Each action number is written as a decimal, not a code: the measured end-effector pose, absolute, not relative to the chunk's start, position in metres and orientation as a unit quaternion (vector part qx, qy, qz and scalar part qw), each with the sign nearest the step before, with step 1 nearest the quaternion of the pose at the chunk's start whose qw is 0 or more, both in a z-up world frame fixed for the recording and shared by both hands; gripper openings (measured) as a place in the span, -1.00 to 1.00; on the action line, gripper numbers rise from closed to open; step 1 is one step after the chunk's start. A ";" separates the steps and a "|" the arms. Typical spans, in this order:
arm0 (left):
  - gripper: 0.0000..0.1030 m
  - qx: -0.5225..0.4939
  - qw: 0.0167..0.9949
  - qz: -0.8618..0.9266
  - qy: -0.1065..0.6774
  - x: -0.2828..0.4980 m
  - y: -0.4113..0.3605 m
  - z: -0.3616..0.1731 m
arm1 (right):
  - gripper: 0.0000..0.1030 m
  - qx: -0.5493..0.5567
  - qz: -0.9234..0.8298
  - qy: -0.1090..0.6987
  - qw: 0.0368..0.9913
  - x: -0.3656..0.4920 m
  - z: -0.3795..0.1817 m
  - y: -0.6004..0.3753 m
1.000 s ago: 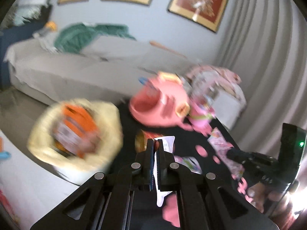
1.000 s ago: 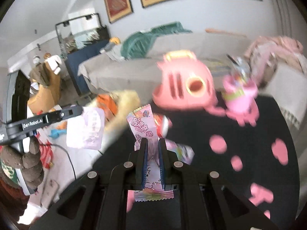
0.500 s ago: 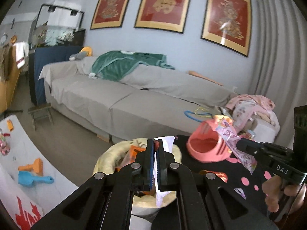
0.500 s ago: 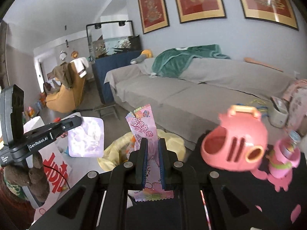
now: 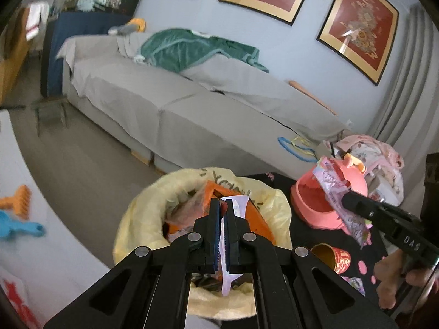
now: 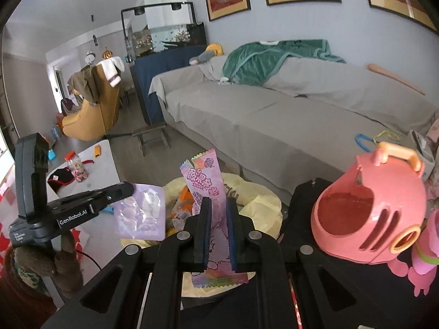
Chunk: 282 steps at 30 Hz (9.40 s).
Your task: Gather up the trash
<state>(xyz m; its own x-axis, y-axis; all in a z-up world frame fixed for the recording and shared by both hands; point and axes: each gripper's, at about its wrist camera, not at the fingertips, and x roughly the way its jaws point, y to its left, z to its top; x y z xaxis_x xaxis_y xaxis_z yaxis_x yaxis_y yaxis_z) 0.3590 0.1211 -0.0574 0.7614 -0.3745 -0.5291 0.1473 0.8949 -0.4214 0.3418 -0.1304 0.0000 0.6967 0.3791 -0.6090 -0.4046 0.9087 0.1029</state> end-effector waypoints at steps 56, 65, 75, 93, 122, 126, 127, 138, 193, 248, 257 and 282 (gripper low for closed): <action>-0.03 -0.165 0.865 -0.253 0.400 0.307 -0.017 -0.080 | -0.18 -0.060 0.233 0.455 0.858 0.262 -0.081 -0.285; -0.03 -0.163 0.846 -0.283 0.421 0.305 -0.041 -0.085 | -0.10 0.004 0.260 0.464 0.847 0.278 -0.117 -0.315; -0.03 -0.163 0.830 -0.314 0.431 0.337 -0.086 -0.099 | -0.07 0.002 0.242 0.472 0.848 0.239 -0.121 -0.320; -0.81 -0.206 0.821 -0.306 0.436 0.337 -0.089 -0.098 | 0.03 -0.039 0.241 0.440 0.864 0.186 -0.106 -0.308; -0.38 -0.248 0.845 -0.256 0.399 0.282 -0.001 -0.089 | -0.73 -0.068 0.116 0.444 0.886 0.217 -0.112 -0.313; -0.36 -0.254 0.833 -0.261 0.417 0.289 -0.006 -0.102 | -0.78 -0.047 0.109 0.419 0.900 0.207 -0.097 -0.320; -0.36 -0.248 0.833 -0.260 0.420 0.291 -0.011 -0.105 | -0.78 -0.040 0.108 0.413 0.903 0.204 -0.093 -0.321; -0.86 -0.222 0.820 -0.302 0.432 0.311 -0.059 -0.111 | -0.78 0.010 0.113 0.392 0.913 0.193 -0.072 -0.319; -0.13 -0.292 0.855 -0.223 0.367 0.361 0.141 -0.093 | -0.78 -0.081 0.207 0.338 0.914 0.307 0.009 -0.126; 0.00 -0.057 0.939 0.001 0.339 0.135 0.047 -0.026 | 0.14 0.026 0.206 0.331 0.920 0.181 0.014 -0.170; 0.00 -0.032 0.950 0.002 0.311 0.078 0.021 -0.005 | 0.15 -0.027 0.129 0.303 0.944 0.102 0.019 -0.179; 0.00 -0.033 0.958 0.017 0.285 0.046 0.026 0.011 | 0.15 -0.043 0.119 0.277 0.952 0.071 0.036 -0.172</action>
<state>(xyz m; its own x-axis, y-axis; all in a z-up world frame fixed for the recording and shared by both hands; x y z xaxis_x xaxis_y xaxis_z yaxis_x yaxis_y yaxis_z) 0.0465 0.0264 0.0109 0.8375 0.0132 -0.5463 -0.0510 0.9972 -0.0542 0.0707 -0.1718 0.0362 0.8180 0.2037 -0.5379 -0.2509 0.9679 -0.0149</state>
